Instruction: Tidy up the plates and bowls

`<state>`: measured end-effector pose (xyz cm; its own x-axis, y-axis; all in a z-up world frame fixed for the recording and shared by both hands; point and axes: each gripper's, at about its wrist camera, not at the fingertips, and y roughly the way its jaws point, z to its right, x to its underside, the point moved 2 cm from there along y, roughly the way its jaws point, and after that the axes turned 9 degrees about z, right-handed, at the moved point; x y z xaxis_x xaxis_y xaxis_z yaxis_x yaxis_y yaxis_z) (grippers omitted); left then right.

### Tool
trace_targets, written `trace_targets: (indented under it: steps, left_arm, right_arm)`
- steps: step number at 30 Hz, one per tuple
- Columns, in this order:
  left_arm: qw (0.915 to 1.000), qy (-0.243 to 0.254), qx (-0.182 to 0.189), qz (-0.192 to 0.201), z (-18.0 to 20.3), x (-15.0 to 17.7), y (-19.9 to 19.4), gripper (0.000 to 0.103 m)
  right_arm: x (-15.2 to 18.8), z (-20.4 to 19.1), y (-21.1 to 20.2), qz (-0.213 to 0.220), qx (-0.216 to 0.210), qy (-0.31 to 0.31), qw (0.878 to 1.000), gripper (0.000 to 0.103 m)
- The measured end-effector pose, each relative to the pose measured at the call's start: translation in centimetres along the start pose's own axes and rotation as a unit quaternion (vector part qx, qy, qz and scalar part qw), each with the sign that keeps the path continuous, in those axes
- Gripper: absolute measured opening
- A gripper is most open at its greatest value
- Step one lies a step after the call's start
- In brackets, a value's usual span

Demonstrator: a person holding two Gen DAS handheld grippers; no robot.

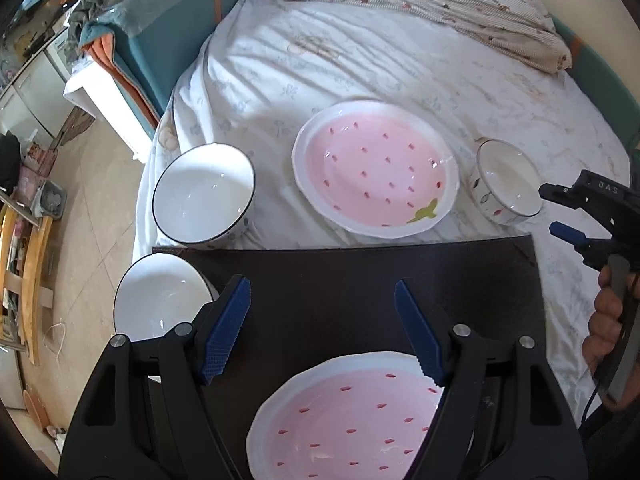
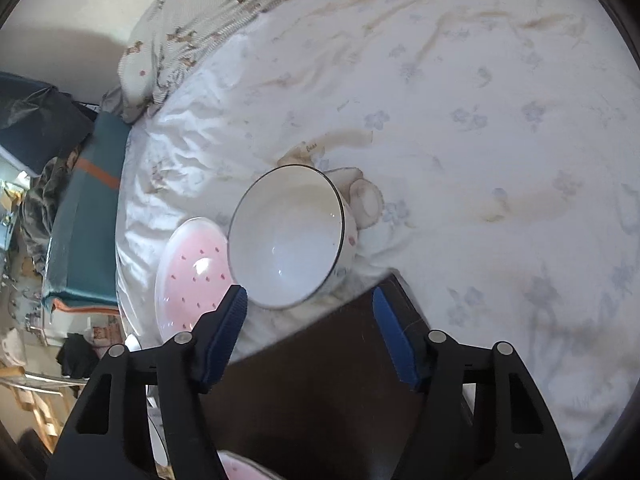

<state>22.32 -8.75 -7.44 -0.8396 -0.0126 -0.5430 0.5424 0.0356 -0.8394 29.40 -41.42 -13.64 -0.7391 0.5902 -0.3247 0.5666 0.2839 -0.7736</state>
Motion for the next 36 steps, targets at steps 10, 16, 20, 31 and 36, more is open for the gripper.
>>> trace_targets:
  steps: [10, 16, 20, 31, 36]
  left_arm:
    - [0.9896, -0.124, 0.024, -0.069, -4.0, -3.2, 7.2, 0.071]
    - [0.9882, -0.134, 0.026, -0.070, -4.0, -5.0, 9.1, 0.068]
    - [0.9888, -0.127, 0.028, -0.074, -4.0, -5.0, 9.3, 0.068]
    - [0.9908, -0.117, 0.011, -0.067, -5.5, -5.3, 9.3, 0.069]
    - [0.9874, -0.138, 0.034, -0.070, -6.3, -5.1, 9.5, 0.069]
  right_arm:
    - [4.6, -3.9, 3.6, -0.084, -0.059, -0.014, 0.995, 0.064]
    - [5.5, -6.1, 8.2, -0.111, -0.086, -0.020, 0.990, 0.046]
    - [6.4, -6.2, 11.1, -0.123, -0.100, 0.004, 0.987, 0.027]
    - [7.9, -8.4, 10.1, -0.102, -0.078, -0.088, 0.988, 0.014]
    - [9.0, -6.7, 8.3, -0.139, -0.076, -0.053, 0.986, 0.014]
